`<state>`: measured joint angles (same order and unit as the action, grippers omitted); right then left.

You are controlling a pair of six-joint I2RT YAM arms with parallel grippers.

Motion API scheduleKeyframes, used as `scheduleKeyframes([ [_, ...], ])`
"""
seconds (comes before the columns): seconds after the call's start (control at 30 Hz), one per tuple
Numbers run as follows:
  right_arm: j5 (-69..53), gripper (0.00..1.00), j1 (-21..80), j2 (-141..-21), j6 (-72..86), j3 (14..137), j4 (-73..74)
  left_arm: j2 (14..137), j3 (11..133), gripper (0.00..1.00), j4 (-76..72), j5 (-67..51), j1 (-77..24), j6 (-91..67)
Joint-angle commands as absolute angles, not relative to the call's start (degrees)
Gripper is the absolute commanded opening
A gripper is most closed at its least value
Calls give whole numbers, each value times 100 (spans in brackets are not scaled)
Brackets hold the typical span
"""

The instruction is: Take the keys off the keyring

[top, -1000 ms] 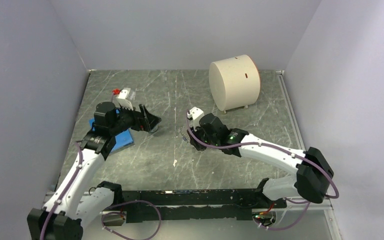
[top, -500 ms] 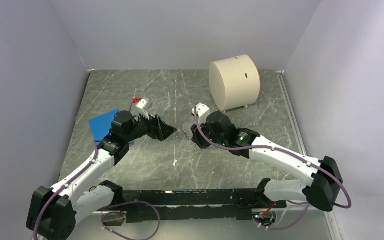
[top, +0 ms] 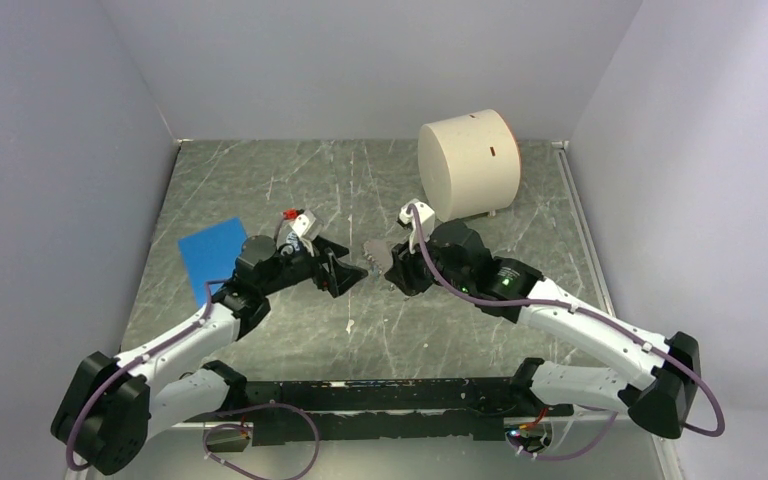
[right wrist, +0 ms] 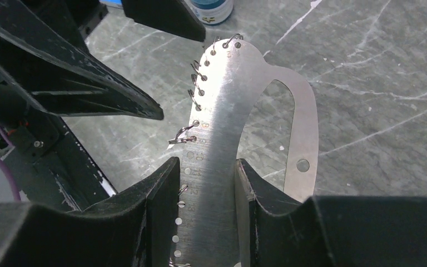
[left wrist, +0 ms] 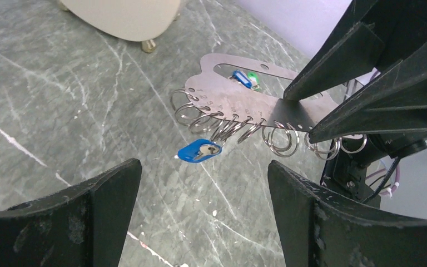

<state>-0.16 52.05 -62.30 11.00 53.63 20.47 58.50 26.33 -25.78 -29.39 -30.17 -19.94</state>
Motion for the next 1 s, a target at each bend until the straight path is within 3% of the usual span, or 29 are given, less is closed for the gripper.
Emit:
scheduleKeyframes([
  [0.0,-216,16,5221,-5981,1235,5669,1857,6050,2616,89,-3303,-3351,-3144,-1665],
  [0.2,-396,16,5215,-5905,1266,5661,1789,6406,2631,87,-3537,-3324,-3201,-1588],
  [0.6,-584,16,5217,-5833,1379,5580,1632,6867,2693,73,-4088,-3599,-3252,-1815],
  [0.77,-587,16,5220,-5823,1413,5590,1626,7007,2625,63,-4337,-3699,-3297,-1952],
  [0.97,-468,16,5216,-5797,1415,5558,1647,6946,2577,43,-4249,-3642,-3348,-1950],
])
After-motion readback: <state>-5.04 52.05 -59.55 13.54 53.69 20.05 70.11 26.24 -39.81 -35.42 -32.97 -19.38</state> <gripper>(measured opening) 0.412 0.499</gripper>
